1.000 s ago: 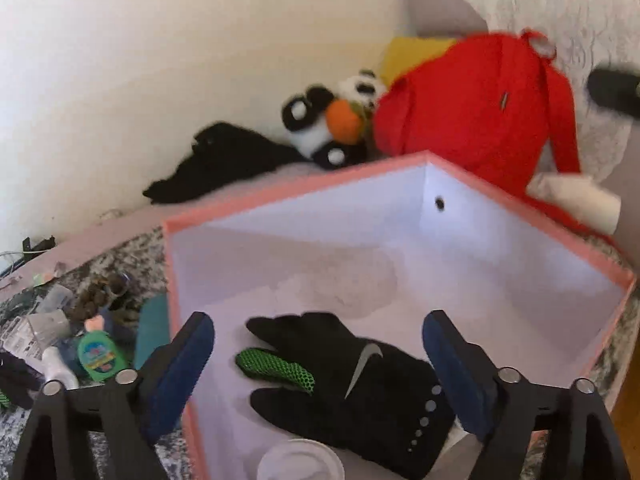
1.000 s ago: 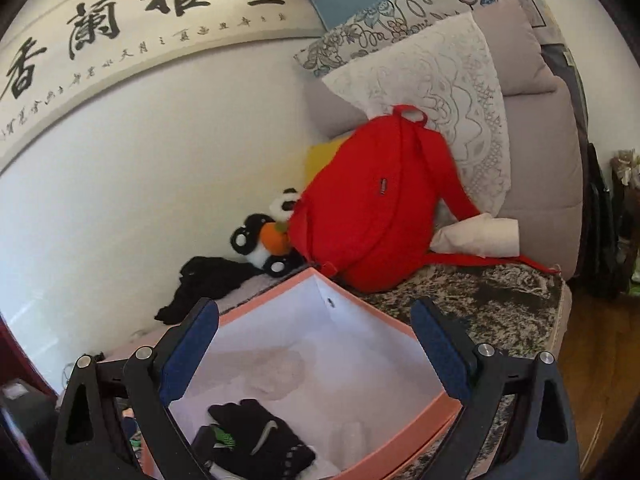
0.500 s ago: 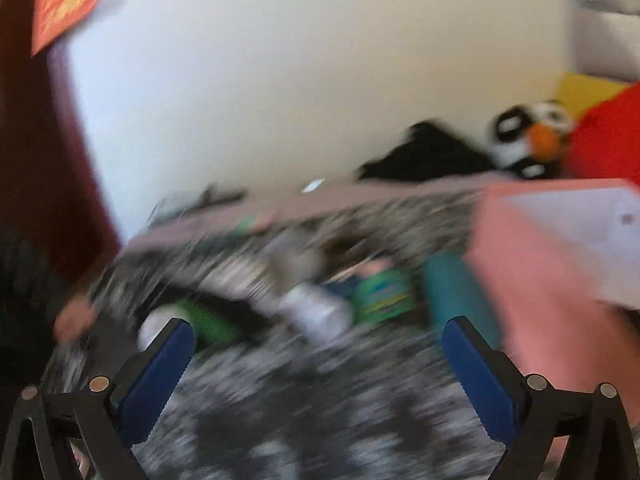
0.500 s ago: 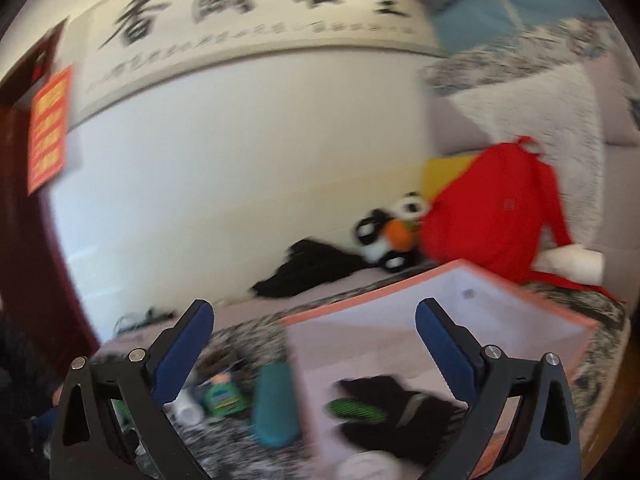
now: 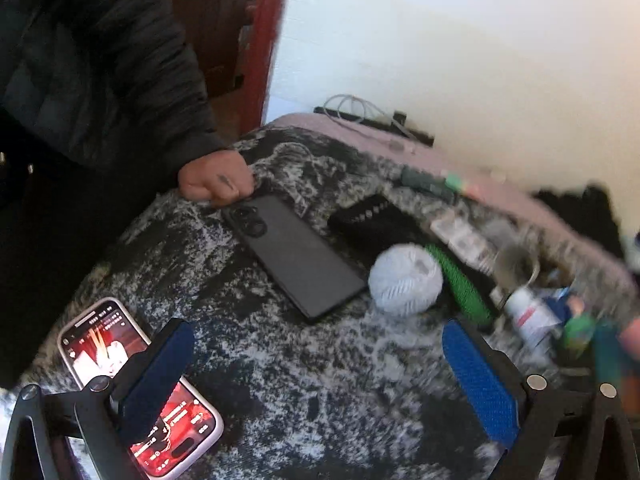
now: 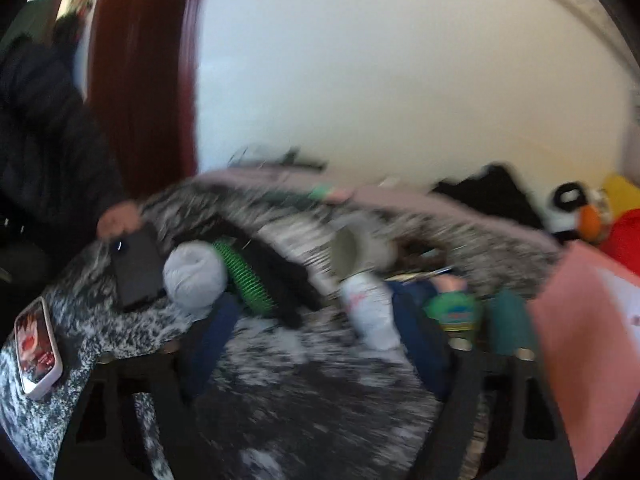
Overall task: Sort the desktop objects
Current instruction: 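Grasp the black glove with the right tool while the left grasps the white twine ball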
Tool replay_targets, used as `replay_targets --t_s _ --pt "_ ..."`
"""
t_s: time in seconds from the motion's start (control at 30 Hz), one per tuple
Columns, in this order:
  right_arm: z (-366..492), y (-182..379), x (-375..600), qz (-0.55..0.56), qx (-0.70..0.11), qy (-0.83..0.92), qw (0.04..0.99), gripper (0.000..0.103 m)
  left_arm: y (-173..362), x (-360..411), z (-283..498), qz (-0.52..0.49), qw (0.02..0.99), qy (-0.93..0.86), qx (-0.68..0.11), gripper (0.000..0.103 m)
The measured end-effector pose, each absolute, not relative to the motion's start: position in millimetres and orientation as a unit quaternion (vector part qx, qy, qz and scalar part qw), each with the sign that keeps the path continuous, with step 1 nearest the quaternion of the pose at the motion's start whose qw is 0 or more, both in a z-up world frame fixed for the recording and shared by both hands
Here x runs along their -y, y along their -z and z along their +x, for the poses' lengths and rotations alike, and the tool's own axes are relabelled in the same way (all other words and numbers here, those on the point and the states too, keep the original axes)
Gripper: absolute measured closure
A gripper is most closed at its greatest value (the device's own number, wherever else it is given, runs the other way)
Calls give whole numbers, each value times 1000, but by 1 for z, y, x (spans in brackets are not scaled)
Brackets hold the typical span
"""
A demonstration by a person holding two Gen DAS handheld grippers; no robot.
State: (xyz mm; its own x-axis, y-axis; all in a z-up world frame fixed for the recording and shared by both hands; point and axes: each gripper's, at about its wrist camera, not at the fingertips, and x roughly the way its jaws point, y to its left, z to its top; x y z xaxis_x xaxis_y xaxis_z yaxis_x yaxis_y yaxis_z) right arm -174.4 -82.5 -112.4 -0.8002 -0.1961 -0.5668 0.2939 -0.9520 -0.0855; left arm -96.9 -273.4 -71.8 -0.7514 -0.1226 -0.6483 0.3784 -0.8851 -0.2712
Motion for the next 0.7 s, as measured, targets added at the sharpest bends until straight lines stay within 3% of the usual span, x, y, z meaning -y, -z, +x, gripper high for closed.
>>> replay_targets --t_s 0.23,0.3,0.37,0.43,0.53,0.6,0.67,0.7 --pt "-251 156 93 377 -70 910 157 34 76 282 -103 331 127 908 -223 1" --pt "-254 156 93 370 -67 909 179 31 78 281 -106 336 120 907 -226 1" --pt "-244 152 93 340 -84 916 196 19 79 281 -109 339 115 906 -227 1" --pt "-237 150 99 325 -102 916 211 13 81 280 -111 341 114 905 -227 1" --pt "-234 149 115 320 -147 911 215 13 81 279 -111 342 115 904 -230 1" --pt "-240 154 127 328 -174 903 216 22 82 278 -111 343 115 903 -230 1" --pt "-250 160 135 347 -190 895 206 50 82 276 -111 346 115 904 -222 1" --pt "-258 165 138 363 -193 890 199 53 82 275 -111 347 116 905 -216 1"
